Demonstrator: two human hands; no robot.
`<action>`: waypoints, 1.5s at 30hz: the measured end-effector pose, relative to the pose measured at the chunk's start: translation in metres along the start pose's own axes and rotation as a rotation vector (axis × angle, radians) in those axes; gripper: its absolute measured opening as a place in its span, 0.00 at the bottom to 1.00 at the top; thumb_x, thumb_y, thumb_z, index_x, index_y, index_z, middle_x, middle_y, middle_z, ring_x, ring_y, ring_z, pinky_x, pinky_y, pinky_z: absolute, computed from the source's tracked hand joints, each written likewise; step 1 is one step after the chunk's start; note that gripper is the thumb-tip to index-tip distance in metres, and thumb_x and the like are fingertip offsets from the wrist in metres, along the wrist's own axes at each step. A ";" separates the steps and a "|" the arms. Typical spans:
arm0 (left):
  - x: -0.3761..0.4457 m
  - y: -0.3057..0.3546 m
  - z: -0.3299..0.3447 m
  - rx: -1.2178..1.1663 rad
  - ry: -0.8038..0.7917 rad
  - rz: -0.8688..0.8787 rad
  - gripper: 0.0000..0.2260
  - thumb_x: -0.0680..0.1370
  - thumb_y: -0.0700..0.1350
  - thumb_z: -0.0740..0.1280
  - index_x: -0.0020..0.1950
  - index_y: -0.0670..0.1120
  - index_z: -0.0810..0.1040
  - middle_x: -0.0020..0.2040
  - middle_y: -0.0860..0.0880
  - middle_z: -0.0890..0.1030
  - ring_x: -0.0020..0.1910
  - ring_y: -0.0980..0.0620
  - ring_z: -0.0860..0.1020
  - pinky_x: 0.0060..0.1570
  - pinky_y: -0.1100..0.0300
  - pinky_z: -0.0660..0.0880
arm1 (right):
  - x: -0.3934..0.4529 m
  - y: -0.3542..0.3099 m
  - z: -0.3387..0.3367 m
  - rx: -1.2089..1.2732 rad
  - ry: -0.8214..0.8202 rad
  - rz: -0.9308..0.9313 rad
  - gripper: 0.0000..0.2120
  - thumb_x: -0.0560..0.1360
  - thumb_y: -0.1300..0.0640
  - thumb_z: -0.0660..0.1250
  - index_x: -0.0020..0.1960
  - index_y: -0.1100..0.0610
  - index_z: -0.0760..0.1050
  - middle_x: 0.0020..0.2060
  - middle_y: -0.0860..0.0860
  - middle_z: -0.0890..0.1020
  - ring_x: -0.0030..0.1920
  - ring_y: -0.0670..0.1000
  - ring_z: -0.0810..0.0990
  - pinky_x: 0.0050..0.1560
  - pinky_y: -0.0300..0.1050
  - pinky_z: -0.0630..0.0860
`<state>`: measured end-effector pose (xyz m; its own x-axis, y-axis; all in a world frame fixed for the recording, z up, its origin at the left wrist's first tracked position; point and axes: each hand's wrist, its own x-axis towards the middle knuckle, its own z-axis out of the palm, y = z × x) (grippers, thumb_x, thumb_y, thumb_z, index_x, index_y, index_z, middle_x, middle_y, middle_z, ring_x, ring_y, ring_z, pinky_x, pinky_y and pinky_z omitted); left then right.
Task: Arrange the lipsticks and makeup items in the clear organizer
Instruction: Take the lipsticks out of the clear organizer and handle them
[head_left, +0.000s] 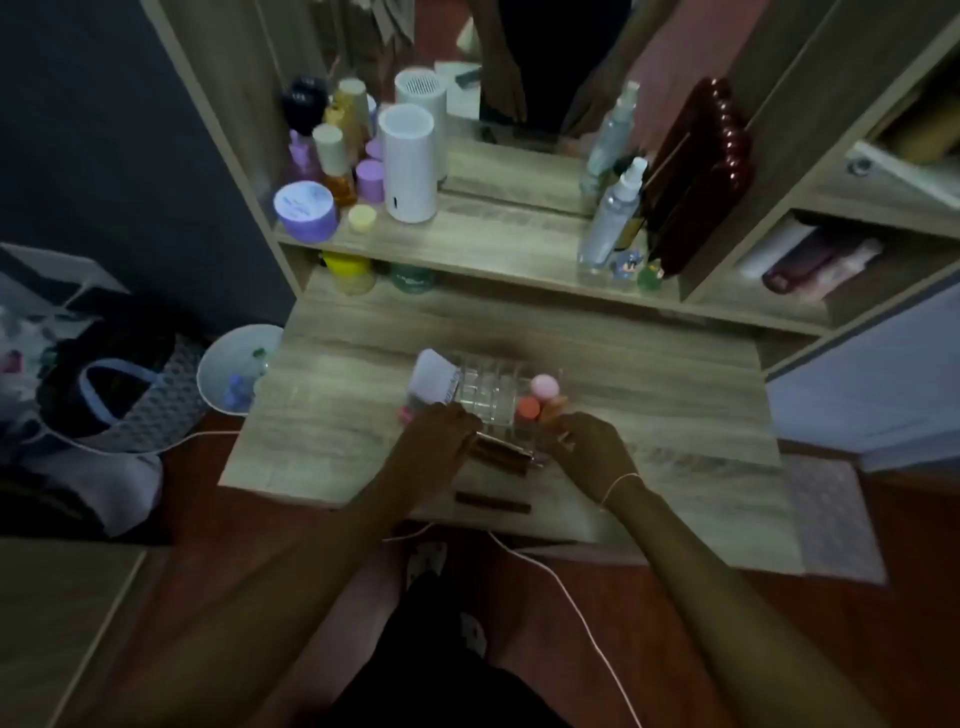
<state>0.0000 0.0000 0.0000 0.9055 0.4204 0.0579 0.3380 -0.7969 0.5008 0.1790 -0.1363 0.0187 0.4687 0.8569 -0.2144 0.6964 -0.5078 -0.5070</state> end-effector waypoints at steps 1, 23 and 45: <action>0.002 0.001 0.008 0.016 -0.031 0.002 0.06 0.75 0.37 0.66 0.51 0.41 0.79 0.47 0.40 0.80 0.47 0.41 0.78 0.49 0.48 0.76 | 0.001 0.004 0.007 0.017 -0.011 0.030 0.06 0.75 0.58 0.66 0.47 0.57 0.81 0.42 0.58 0.83 0.42 0.58 0.81 0.44 0.50 0.77; 0.036 -0.015 0.042 0.111 -0.176 0.127 0.06 0.72 0.37 0.68 0.48 0.39 0.80 0.47 0.38 0.81 0.47 0.38 0.79 0.47 0.46 0.77 | 0.013 0.034 0.058 0.033 0.041 0.168 0.11 0.74 0.61 0.65 0.56 0.56 0.76 0.55 0.57 0.76 0.54 0.57 0.77 0.50 0.51 0.76; 0.061 -0.044 -0.005 -0.470 0.155 -0.122 0.05 0.80 0.43 0.62 0.53 0.47 0.76 0.46 0.50 0.77 0.43 0.58 0.77 0.41 0.67 0.75 | 0.039 -0.034 0.017 0.410 0.265 0.023 0.07 0.78 0.55 0.64 0.55 0.51 0.73 0.42 0.53 0.83 0.38 0.47 0.82 0.40 0.42 0.78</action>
<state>0.0387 0.0630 -0.0144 0.8059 0.5860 0.0841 0.2549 -0.4716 0.8442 0.1643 -0.0844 0.0139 0.6408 0.7669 -0.0360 0.4382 -0.4039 -0.8030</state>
